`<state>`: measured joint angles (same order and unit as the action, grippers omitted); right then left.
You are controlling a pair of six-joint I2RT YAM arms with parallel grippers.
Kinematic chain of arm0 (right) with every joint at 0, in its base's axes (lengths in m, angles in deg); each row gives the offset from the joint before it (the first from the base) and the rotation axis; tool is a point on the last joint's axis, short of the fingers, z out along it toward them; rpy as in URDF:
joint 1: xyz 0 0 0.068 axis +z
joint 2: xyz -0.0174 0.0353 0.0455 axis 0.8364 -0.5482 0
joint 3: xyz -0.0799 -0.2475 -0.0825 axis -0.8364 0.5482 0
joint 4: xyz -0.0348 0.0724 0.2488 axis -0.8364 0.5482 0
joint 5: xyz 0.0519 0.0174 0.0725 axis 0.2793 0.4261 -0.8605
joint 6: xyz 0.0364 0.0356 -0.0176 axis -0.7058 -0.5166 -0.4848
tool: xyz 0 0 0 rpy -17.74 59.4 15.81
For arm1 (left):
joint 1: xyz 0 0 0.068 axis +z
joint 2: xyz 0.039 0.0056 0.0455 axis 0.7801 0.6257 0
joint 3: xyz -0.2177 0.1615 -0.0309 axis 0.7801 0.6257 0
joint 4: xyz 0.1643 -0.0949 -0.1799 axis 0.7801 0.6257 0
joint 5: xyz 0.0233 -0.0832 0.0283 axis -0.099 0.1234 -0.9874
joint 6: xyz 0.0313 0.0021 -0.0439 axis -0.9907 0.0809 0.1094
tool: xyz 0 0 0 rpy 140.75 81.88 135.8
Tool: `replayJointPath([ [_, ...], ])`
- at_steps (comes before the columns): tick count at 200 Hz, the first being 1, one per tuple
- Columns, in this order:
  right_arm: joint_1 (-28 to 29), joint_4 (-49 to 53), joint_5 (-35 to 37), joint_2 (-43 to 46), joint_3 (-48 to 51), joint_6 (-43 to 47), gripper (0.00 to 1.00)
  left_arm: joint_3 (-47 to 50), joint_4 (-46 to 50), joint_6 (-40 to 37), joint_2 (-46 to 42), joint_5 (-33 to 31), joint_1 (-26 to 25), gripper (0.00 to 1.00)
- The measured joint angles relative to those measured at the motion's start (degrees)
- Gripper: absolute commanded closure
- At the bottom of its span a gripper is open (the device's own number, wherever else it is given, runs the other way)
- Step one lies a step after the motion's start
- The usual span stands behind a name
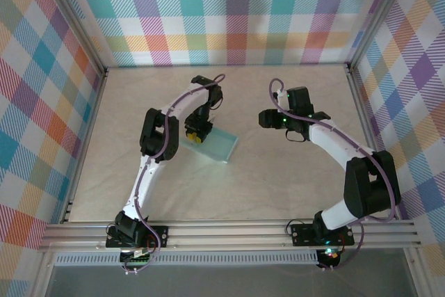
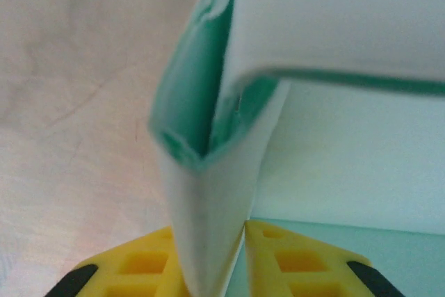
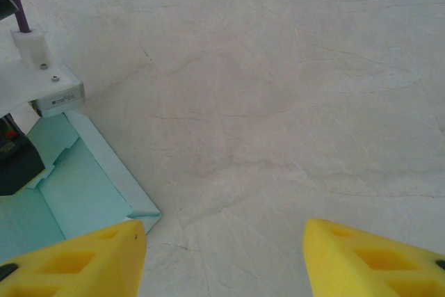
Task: Fold the paper box
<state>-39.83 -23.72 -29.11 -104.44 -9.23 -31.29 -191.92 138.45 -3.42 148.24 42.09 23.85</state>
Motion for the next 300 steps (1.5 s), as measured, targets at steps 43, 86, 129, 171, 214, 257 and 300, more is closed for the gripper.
replayJointPath([
  [43, -0.04, -0.20, -0.24, -0.42, 0.00, -0.24, 0.39, 0.00, -1.70, -0.22, -0.04, 0.22, 0.00, 0.56],
  [86, -0.04, -0.42, -0.39, -0.42, 0.00, -0.39, 0.39, 0.00, -3.34, -0.13, -1.64, 1.77, 0.17, 0.35],
  [129, -0.09, -0.42, -1.05, -0.42, 0.00, -0.92, 0.31, 0.63, -7.26, 0.28, -9.97, 3.45, 0.22, 0.08],
  [171, -0.09, -1.07, -3.45, -0.42, 0.00, -0.33, 0.19, 11.26, -17.92, 4.79, -26.34, 3.17, 1.05, 0.00],
  [214, 2.25, -0.87, -3.98, -2.29, -1.40, 3.19, 0.19, 35.74, -35.93, 13.60, -49.75, 2.10, 6.36, 0.00],
  [257, 9.27, 1.22, -0.68, -10.78, -9.18, 6.67, 0.19, 58.82, -45.86, 22.80, -70.53, -1.05, 12.63, 0.00],
  [300, 12.02, 2.25, -0.15, -15.34, -13.16, 6.27, 0.19, 76.17, -46.40, 30.67, -85.11, -3.19, 17.40, 0.00],
])
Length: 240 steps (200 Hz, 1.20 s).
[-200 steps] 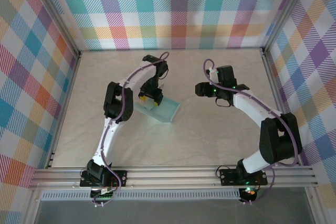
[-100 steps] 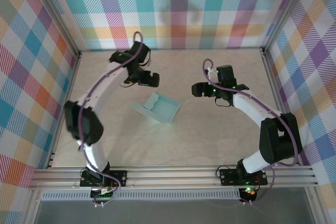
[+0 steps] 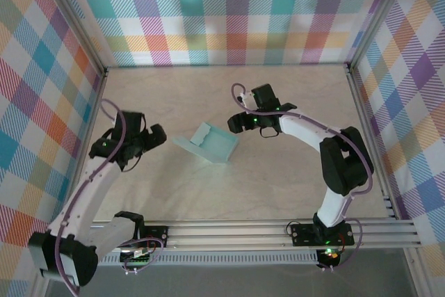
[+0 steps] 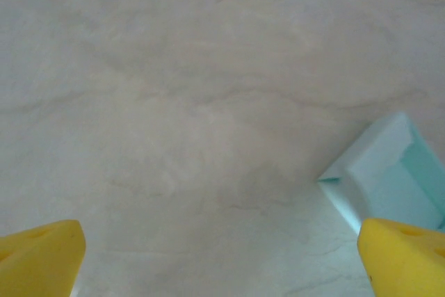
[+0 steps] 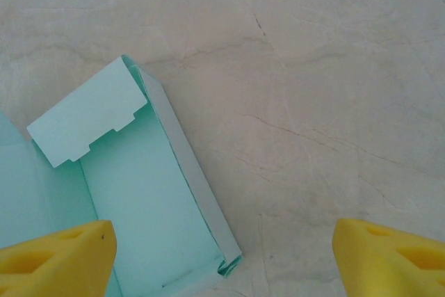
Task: Fold the paper box
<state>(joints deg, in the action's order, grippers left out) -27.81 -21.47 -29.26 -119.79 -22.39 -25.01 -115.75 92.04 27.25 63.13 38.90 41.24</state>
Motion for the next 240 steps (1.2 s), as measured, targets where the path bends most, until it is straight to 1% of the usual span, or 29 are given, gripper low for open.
replayJointPath([
  [11, -0.11, 0.02, 0.02, -0.55, -0.28, -0.68, 0.19, 3.15, -0.15, 1.11, -1.18, 0.81, 0.35, 0.01],
  [23, -0.11, 0.02, 0.00, -0.90, -0.39, -1.11, 0.20, 6.73, -1.09, 2.49, -1.31, 2.54, 0.46, 0.05],
  [38, -0.11, 0.13, 0.00, -0.94, -0.39, -1.79, 0.20, 11.34, -3.39, 4.94, -0.59, 5.92, 0.48, 0.19],
  [53, -0.11, 0.17, 0.04, -0.94, -0.39, -2.32, 0.20, 14.84, -6.38, 6.64, 0.96, 9.77, 0.42, 0.25],
  [75, -0.11, 0.20, 0.48, -0.90, -0.28, -2.58, 0.20, 15.43, -11.17, 8.35, 5.75, 13.90, -1.09, 0.31],
  [94, -0.11, 0.15, 1.16, -0.31, 0.68, -2.62, 0.19, 12.96, -14.75, 9.03, 12.31, 15.87, -4.42, 0.33],
  [118, -0.11, 0.15, 2.58, 1.90, 3.41, -2.80, 0.20, 6.64, -18.10, 8.79, 21.84, 16.92, -8.79, 0.35],
  [142, -0.66, -0.68, 4.79, 6.03, 7.30, -3.32, 0.21, -1.42, -19.67, 6.67, 31.06, 16.79, -10.40, 0.35],
  [165, -2.01, -2.25, 6.27, 10.93, 11.63, -4.42, 0.21, -12.04, -20.02, 4.46, 40.94, 17.22, -10.60, 0.34],
  [190, -5.60, -4.00, 7.08, 16.81, 16.96, -6.38, 0.21, -24.22, -19.47, 2.71, 50.47, 18.69, -11.37, 0.33],
  [220, -9.20, -5.53, 8.74, 22.03, 22.18, -8.26, 0.22, -39.26, -17.64, 1.27, 61.70, 21.57, -13.66, 0.33],
  [240, -11.15, -6.03, 9.92, 24.41, 25.27, -9.44, 0.22, -50.49, -15.23, 0.52, 69.85, 23.58, -15.58, 0.30],
])
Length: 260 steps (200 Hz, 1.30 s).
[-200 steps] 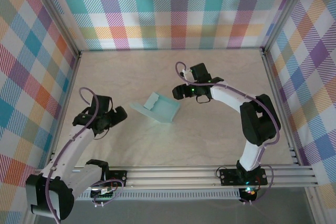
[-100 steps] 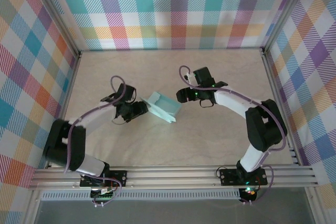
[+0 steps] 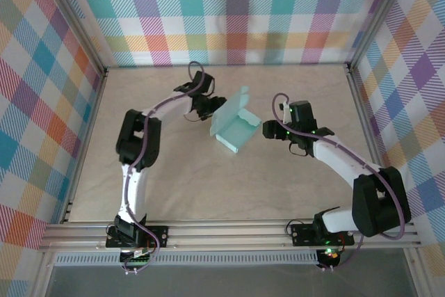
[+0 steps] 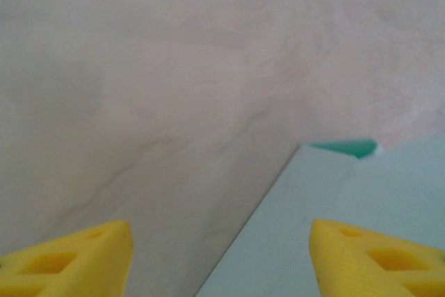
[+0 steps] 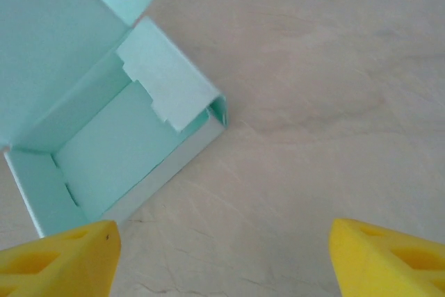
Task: Fold the paper box
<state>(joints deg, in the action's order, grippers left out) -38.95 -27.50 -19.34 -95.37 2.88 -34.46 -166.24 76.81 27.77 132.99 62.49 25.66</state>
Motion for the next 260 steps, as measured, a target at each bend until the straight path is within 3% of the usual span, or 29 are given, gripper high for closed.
replayJointPath([
  [20, -2.14, 0.09, 0.00, 1.18, 1.66, -0.92, 0.22, -7.26, 2.03, -0.61, 5.40, 1.29, -1.95, 0.25],
  [46, -3.87, 0.22, -0.72, 1.38, 1.90, -1.31, 0.22, -6.99, 3.58, -1.09, 5.33, 0.57, -2.89, 0.13],
  [74, -3.98, -0.52, -3.61, 0.61, 1.88, -1.55, 0.24, 2.25, 2.54, -1.62, -0.74, -2.47, -1.11, 0.03],
  [111, -4.68, -3.32, -9.20, -5.33, 1.03, -2.40, 0.35, 17.68, -1.40, -0.46, -14.43, -5.51, 4.66, 0.02],
  [141, -6.23, -5.60, -13.92, -9.92, -0.09, -3.21, 0.43, 29.99, -8.22, 1.92, -24.52, -6.27, 6.05, 0.08],
  [185, -9.44, -6.69, -20.31, -16.92, -5.09, -3.63, 0.55, 47.01, -19.06, 8.39, -31.50, -5.66, -0.24, 0.26],
  [223, -9.90, -6.86, -23.91, -21.70, -8.33, -3.67, 0.63, 49.51, -25.51, 12.33, -31.56, -3.41, -5.53, 0.35],
  [260, -9.90, -6.88, -26.38, -22.58, -8.33, -3.89, 0.69, 49.40, -30.91, 14.38, -29.86, -1.51, -6.95, 0.48],
])
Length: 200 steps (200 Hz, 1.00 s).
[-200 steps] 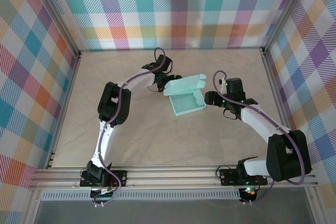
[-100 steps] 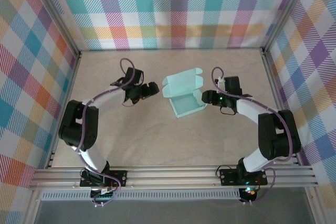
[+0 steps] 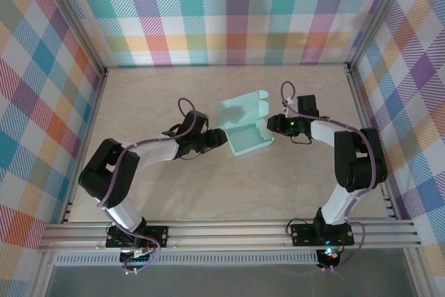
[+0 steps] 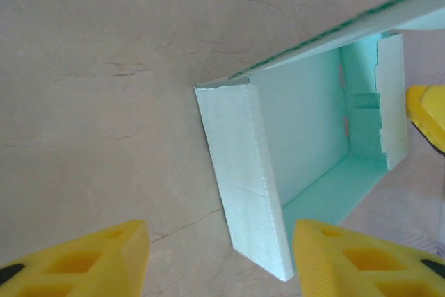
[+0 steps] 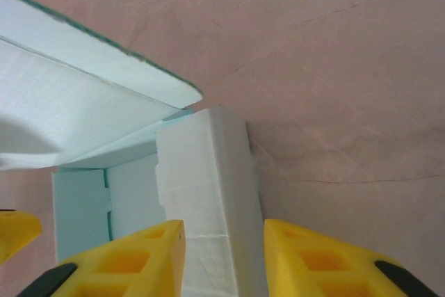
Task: Fold the paper box
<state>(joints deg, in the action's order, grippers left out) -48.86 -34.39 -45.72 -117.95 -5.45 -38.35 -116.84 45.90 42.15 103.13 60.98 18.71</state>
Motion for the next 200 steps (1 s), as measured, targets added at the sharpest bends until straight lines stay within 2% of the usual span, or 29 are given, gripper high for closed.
replayJointPath([
  [30, 0.00, -0.35, -1.25, 0.07, 0.15, -0.68, 0.73, -1.20, -1.53, 0.79, 3.28, 1.25, 0.00, 0.54],
  [77, 0.00, -3.98, -4.20, 1.07, 5.25, -3.87, 0.72, -3.78, -2.21, 1.05, 6.67, 2.54, 0.00, 0.63],
  [116, 0.04, -4.79, -4.70, 4.11, 7.82, -5.70, 0.63, -5.16, -3.06, 1.22, 8.04, 3.19, 0.00, 0.69],
  [158, 0.04, -5.31, -2.62, 9.20, 8.09, -5.90, 0.56, -5.79, -3.43, 1.18, 8.81, 3.50, 0.00, 0.69],
  [200, -0.39, -5.42, 1.25, 9.94, 8.74, -7.28, 0.52, -8.26, -3.32, 0.87, 10.88, 3.87, 0.00, 0.71],
])
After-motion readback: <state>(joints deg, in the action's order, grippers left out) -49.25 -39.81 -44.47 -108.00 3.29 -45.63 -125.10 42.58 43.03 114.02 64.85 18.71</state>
